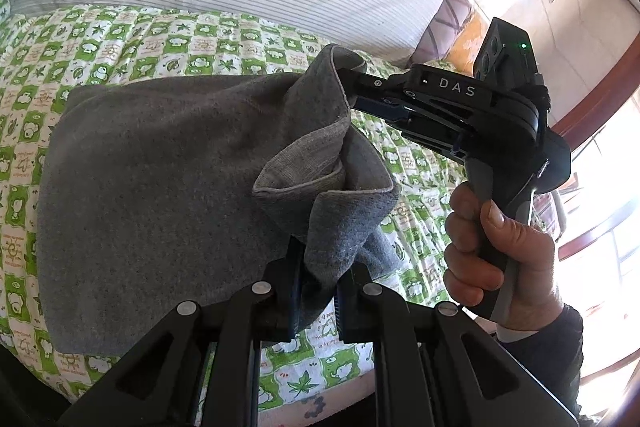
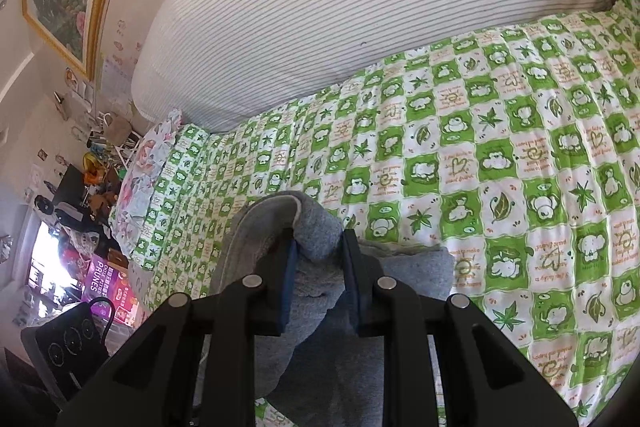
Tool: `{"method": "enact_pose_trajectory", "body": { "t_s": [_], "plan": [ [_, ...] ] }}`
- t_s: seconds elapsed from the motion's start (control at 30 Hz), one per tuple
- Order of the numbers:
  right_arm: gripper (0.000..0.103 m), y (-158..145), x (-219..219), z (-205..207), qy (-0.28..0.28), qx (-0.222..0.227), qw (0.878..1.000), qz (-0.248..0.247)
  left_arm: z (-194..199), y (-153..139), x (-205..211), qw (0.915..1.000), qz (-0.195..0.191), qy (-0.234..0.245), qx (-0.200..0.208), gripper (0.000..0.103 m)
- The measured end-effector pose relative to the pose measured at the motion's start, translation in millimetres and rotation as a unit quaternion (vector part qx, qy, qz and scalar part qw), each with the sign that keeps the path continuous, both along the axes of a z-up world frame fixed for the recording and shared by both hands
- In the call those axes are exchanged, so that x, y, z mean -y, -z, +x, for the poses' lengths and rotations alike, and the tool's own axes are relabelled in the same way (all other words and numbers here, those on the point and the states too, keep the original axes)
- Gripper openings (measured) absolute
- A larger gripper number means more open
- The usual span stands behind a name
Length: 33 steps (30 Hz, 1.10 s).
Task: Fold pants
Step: 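Lift the grey pants and fold them over with both grippers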
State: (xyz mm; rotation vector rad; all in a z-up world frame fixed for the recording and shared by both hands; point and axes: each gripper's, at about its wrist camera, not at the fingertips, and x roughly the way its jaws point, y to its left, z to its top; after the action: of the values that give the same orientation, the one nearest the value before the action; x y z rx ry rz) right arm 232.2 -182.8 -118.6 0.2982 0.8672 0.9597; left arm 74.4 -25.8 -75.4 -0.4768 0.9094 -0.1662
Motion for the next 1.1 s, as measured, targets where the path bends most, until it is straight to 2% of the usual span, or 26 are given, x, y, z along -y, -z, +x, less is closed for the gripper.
{"method": "enact_pose_trajectory", "body": {
  "t_s": [0.5, 0.63, 0.77, 0.83, 0.9, 0.97, 1.07, 1.1],
  "plan": [
    [0.024, 8.1, 9.3, 8.9, 0.015, 0.009, 1.0, -0.004, 10.1, 8.3, 17.2, 0.9997, 0.022, 0.013, -0.001, 0.012],
    [0.024, 22.5, 18.8, 16.1, 0.024, -0.01, 1.0, 0.0, 11.7, 12.8, 20.8, 0.9996, 0.02, 0.016, -0.008, 0.012],
    [0.024, 20.5, 26.4, 18.1, 0.03, -0.011, 0.999, 0.014, 14.3, 9.3, 22.8, 0.9996, 0.022, 0.015, 0.0, 0.012],
    [0.024, 21.9, 28.0, 18.8, 0.036, -0.008, 0.999, 0.008, 18.3, 15.2, 28.4, 0.9991, 0.034, 0.023, -0.006, 0.012],
    [0.024, 30.9, 29.1, 23.1, 0.047, -0.019, 0.999, -0.008, 20.4, 25.3, 29.8, 0.999, 0.028, 0.028, -0.02, 0.014],
    [0.024, 38.6, 32.0, 25.7, 0.057, -0.029, 0.998, -0.019, 19.4, 28.2, 29.0, 0.9991, 0.02, 0.028, -0.025, 0.02],
    [0.024, 39.2, 46.2, 24.8, 0.074, -0.037, 0.996, -0.016, 14.9, 25.1, 25.6, 0.9991, 0.001, 0.036, -0.023, 0.041],
    [0.024, 36.5, 51.3, 22.3, 0.077, -0.035, 0.996, -0.015, 12.3, 22.8, 24.8, 0.9989, -0.005, 0.04, -0.022, 0.051]
  ]
}}
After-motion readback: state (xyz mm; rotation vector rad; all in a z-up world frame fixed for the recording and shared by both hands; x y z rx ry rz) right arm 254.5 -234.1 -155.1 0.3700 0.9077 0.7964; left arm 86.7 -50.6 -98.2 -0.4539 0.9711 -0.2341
